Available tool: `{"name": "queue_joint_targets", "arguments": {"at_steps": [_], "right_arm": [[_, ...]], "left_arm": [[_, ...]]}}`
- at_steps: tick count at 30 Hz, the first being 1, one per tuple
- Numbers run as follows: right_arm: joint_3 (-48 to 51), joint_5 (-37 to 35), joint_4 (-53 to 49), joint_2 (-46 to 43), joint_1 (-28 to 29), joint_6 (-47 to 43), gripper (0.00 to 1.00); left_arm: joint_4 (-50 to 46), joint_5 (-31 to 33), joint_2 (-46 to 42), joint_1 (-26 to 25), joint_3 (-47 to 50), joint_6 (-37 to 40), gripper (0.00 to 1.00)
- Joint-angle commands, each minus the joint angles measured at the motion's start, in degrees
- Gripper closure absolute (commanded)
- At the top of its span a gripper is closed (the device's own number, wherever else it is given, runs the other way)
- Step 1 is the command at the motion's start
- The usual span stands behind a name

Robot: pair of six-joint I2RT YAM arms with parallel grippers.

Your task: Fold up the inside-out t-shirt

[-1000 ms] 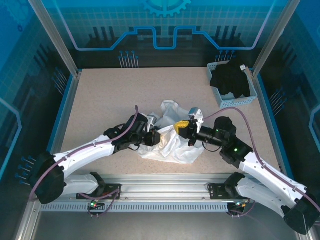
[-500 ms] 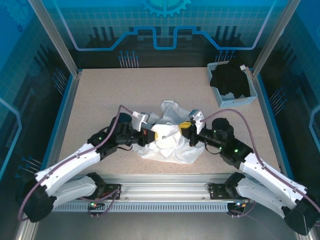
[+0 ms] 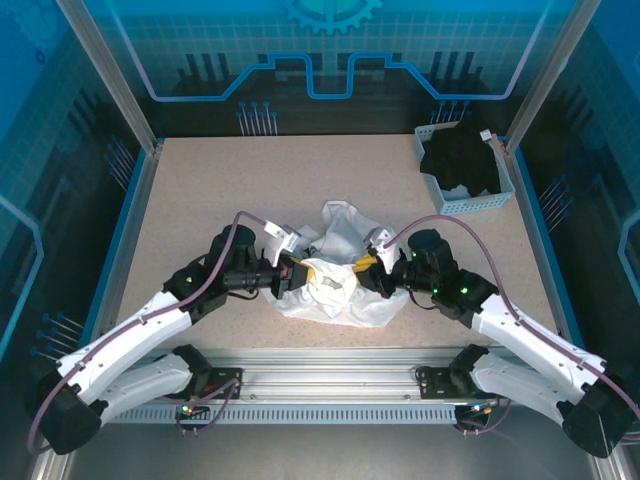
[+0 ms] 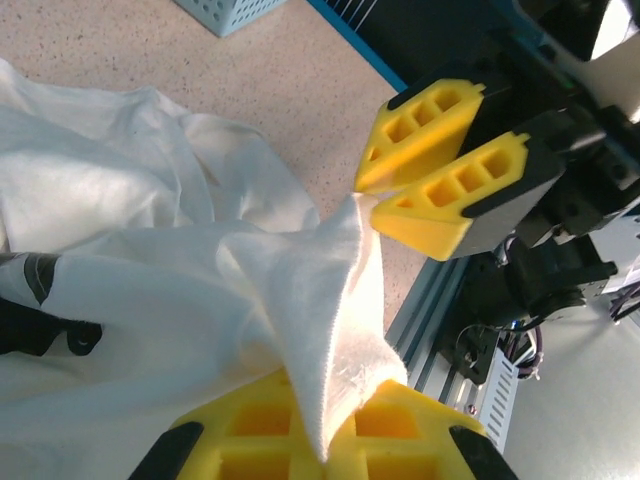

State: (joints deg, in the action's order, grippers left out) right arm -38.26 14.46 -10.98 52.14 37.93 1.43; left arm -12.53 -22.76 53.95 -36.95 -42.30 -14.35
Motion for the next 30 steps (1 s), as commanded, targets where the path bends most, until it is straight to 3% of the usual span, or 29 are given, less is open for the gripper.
{"name": "queue_joint_targets", "arguments": {"at_steps": [1,7,12,13,16,18,23,30], "right_arm": [[-2.6,2.9,-3.0,0.2,0.6,-3.7,0.68],[-5.2,1.6,-4.6,4.1,0.7,-3.6,0.56],[-7.7,1.1,-4.1,9.4,1.2,-3.9,0.55],[-8.2,0.8,-3.7,10.4,1.4,-3.7,0.61],[-9.7,-1.3,-3.3,11.4,1.7,-1.7,0.91],[-10.5,-2.5,-2.9,10.4,1.7,0.2,1.0],[-11.8,-4.2,1.1,8.9,4.4,6.2,1.0],[-11.8,-12.8,9.0,10.3,10.5,10.4,1.0]], "left_arm": [[-1.4,0.1,0.5,0.2,-2.2,2.3,1.0],[-1.2,0.1,1.0,0.2,-2.1,2.2,1.0],[-1.2,-0.1,1.3,0.2,-2.2,2.3,1.0],[-1.2,0.0,1.3,0.2,-2.1,2.3,1.0],[-1.3,2.8,1.6,0.2,-1.6,1.5,1.0],[-2.3,8.7,2.5,0.3,-1.5,-0.1,1.0],[-7.0,23.5,5.7,0.5,-2.2,-3.8,0.96],[-9.3,19.7,7.8,0.9,-0.5,-7.5,0.88]]}}
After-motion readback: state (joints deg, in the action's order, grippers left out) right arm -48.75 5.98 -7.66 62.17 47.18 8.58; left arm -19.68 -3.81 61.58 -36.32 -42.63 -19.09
